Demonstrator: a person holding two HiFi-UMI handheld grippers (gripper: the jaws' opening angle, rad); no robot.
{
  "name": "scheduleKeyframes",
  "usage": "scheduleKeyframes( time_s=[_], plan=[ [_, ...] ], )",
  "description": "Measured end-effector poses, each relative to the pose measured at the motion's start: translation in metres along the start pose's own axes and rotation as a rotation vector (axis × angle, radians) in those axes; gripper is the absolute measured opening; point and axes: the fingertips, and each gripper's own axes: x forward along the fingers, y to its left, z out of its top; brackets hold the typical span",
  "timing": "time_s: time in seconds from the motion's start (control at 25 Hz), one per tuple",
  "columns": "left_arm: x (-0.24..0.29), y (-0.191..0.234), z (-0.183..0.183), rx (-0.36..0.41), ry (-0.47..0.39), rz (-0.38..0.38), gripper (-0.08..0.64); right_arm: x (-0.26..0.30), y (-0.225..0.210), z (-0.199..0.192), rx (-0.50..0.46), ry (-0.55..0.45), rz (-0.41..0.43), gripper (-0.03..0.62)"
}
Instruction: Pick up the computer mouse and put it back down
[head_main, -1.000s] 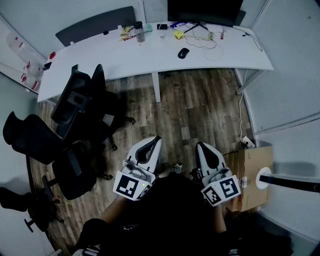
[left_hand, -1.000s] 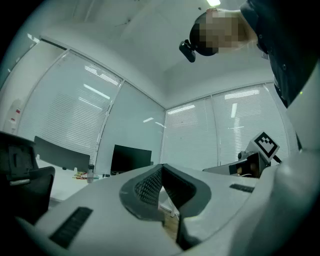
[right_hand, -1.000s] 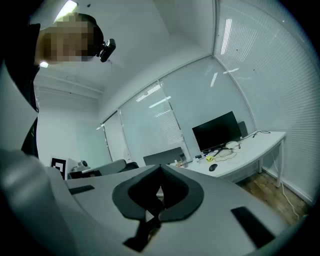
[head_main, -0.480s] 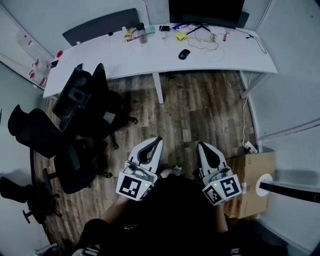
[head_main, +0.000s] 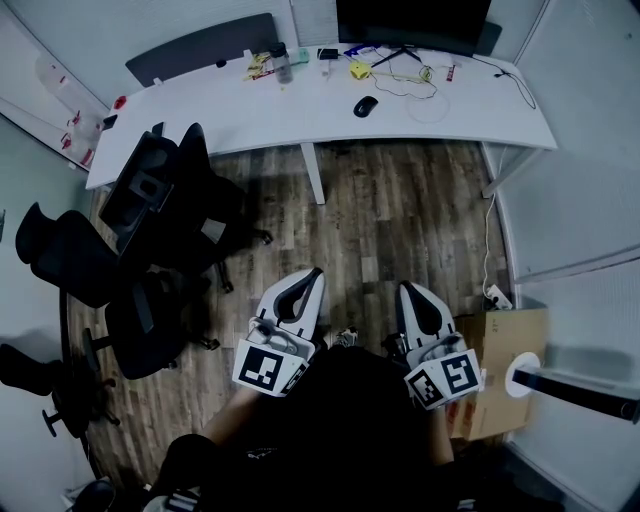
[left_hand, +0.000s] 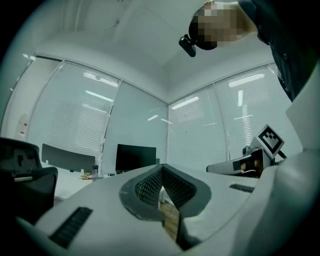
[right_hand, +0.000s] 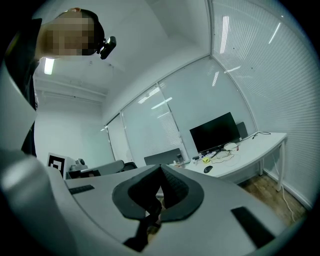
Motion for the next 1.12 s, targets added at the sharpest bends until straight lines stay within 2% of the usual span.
scheduleKeyframes(
  time_s=[0.4,0.64,1.12],
  plan=[
    [0.024,0.011,-0.009,-0.015,0.01,0.001,0.008,0.013,-0.025,0.001,0.023,-0.004,-0.057,-0.002],
    [0.061,0.028,-0.012,-0.041,0.0,-0.05,0.008,0.038,-0.046,0.007,0.005,0.0,-0.094,-0.002],
    [0.156,0.116,-0.006,-0.072,-0.013,-0.092,0.008,0.143,-0.091,0.025,-0.004,0.013,-0.153,-0.002]
  ],
)
